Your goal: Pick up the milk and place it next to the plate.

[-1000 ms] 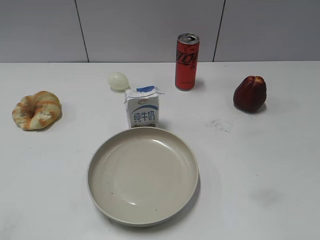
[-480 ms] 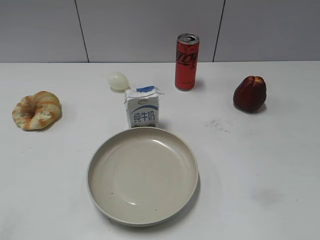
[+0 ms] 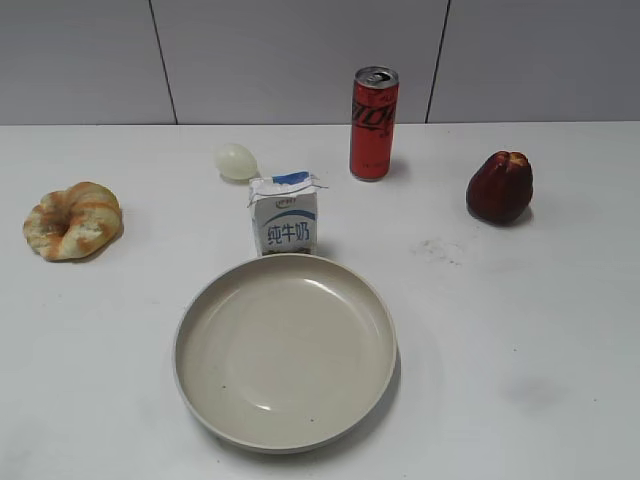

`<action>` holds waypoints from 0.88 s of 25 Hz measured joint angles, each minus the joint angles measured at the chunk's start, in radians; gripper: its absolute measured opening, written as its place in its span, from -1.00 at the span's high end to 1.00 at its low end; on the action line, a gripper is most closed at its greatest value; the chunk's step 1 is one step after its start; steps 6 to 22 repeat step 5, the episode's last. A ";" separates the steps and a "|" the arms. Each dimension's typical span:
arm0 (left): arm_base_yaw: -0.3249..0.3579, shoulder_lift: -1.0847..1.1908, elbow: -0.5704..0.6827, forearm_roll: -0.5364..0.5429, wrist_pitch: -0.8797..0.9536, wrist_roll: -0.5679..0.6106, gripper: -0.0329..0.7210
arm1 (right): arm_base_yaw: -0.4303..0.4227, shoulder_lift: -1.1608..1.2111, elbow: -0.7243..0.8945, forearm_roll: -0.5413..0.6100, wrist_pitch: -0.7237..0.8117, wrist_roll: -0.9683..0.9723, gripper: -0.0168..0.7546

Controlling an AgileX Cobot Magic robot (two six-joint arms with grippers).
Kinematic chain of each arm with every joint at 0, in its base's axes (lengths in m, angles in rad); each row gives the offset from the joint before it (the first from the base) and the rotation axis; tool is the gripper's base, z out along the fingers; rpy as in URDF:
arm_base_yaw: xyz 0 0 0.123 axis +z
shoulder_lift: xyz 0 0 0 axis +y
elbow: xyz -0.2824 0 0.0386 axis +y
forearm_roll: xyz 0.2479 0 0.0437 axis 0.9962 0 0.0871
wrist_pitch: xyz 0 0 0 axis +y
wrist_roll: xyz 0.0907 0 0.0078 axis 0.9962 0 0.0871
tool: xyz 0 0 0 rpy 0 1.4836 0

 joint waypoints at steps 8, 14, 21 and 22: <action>0.000 -0.080 0.001 0.000 0.002 0.000 -0.32 | 0.000 0.000 0.000 0.000 0.000 0.000 -0.23; 0.000 -0.080 0.001 0.000 0.002 0.000 -0.32 | 0.000 0.000 0.000 0.000 0.000 0.000 -0.23; 0.000 -0.080 0.001 0.000 0.002 0.000 -0.32 | 0.000 0.000 0.000 0.000 0.000 0.000 -0.23; 0.000 -0.080 0.001 0.000 0.002 0.000 -0.32 | 0.000 0.000 0.000 0.000 0.000 0.000 -0.23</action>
